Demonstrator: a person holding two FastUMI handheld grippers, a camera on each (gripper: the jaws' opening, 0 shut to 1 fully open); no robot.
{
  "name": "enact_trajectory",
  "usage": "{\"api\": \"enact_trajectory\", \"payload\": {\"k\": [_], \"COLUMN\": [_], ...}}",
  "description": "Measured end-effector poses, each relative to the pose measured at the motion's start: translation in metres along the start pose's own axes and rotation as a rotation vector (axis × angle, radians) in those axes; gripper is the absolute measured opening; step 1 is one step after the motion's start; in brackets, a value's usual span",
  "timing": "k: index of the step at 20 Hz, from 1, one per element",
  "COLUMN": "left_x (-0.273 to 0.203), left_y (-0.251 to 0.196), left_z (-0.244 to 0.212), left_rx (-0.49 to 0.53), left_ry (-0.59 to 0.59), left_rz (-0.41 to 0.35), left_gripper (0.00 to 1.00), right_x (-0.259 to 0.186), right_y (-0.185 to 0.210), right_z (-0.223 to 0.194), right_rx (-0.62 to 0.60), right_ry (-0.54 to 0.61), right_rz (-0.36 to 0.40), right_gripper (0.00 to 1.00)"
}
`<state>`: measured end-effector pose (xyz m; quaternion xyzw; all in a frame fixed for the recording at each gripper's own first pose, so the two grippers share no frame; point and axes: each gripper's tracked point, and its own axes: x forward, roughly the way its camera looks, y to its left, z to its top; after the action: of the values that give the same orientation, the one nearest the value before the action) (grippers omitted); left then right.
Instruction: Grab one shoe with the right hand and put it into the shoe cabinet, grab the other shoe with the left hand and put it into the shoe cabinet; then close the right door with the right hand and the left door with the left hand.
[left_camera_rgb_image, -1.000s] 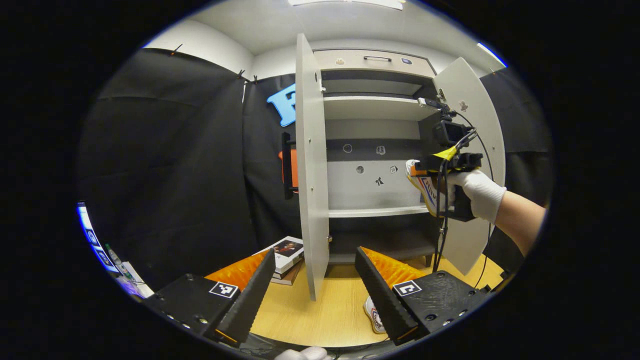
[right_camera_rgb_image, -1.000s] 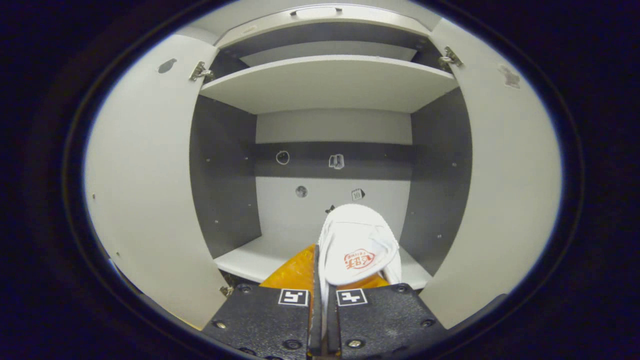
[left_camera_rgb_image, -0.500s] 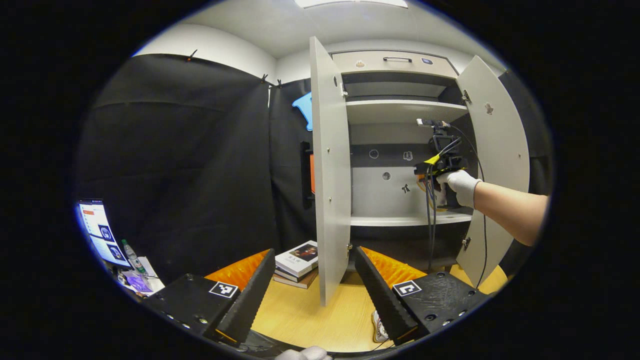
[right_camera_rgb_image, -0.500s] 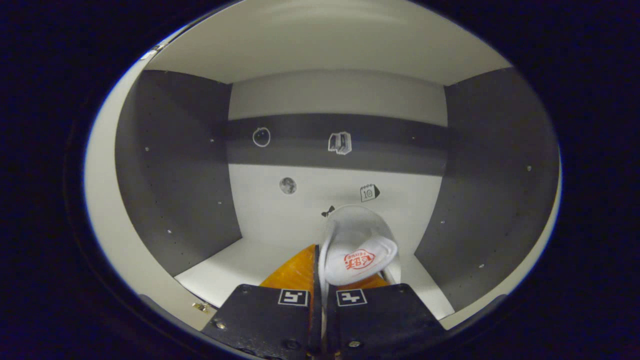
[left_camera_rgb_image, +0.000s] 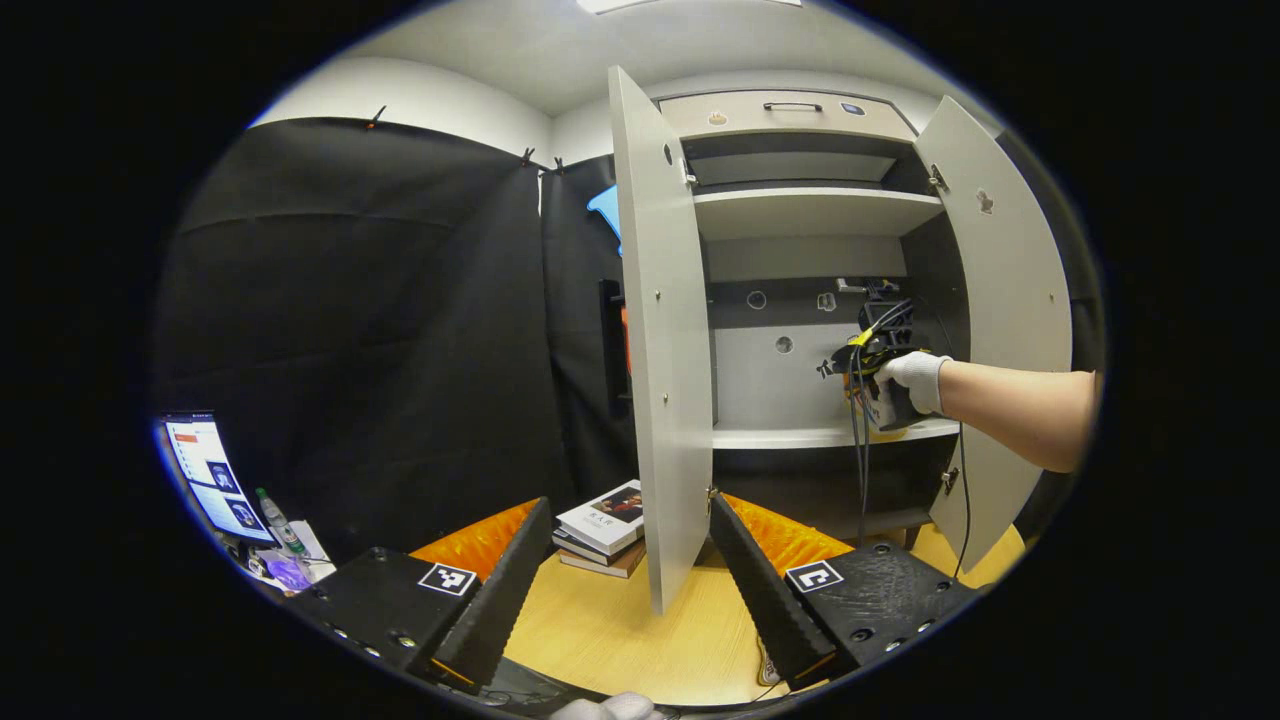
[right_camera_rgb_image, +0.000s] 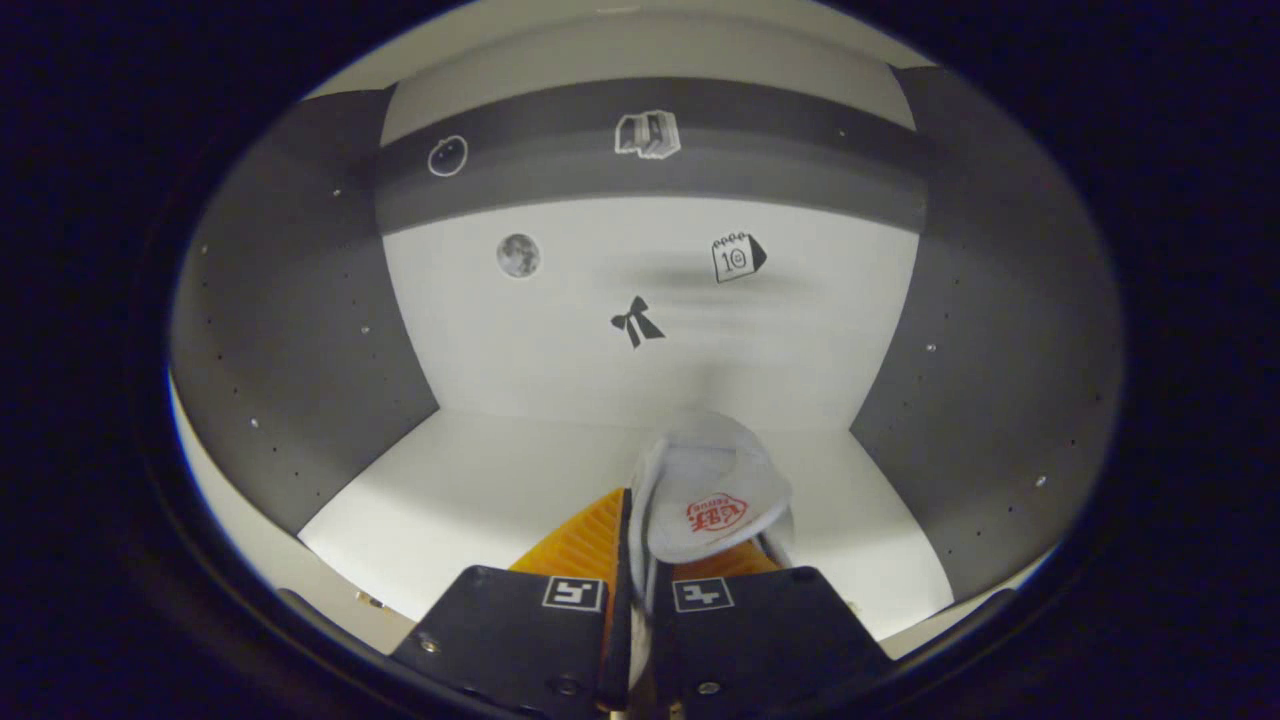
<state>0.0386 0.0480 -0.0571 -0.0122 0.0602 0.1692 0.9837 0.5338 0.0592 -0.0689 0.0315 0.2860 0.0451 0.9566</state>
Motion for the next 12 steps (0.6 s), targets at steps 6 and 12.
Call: {"api": "enact_trajectory", "payload": {"k": [6,12], "left_x": [0.004,0.008], "left_y": [0.003,0.010], "left_z": [-0.002,0.001], "left_rx": [-0.012,-0.018], "left_ry": [0.003,-0.013], "left_rz": [-0.004,-0.013], "left_gripper": [0.96,0.96], "right_x": [0.009,-0.025], "right_y": [0.002,0.003], "right_z": [-0.009,0.008], "right_rx": [-0.002,0.034], "right_ry": [0.081,-0.021], "right_rz": [0.004,-0.025], "right_gripper": [0.35,0.52]}}
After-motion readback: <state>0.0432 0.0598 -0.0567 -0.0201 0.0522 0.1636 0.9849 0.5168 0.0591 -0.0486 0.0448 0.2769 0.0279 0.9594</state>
